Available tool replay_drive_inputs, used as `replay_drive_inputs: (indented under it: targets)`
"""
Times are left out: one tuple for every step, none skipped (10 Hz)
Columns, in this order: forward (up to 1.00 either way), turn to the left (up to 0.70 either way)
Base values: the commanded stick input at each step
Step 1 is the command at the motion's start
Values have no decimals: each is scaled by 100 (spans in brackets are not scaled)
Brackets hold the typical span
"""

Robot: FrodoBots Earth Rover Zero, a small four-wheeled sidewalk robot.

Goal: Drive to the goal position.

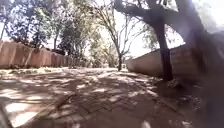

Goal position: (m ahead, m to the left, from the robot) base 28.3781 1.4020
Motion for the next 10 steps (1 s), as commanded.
replay_drive_inputs:
  targets:
    - [70,0]
    - [70,0]
    - [70,0]
    - [70,0]
    - [70,0]
    - [70,0]
    - [70,0]
    - [70,0]
    - [70,0]
    - [70,0]
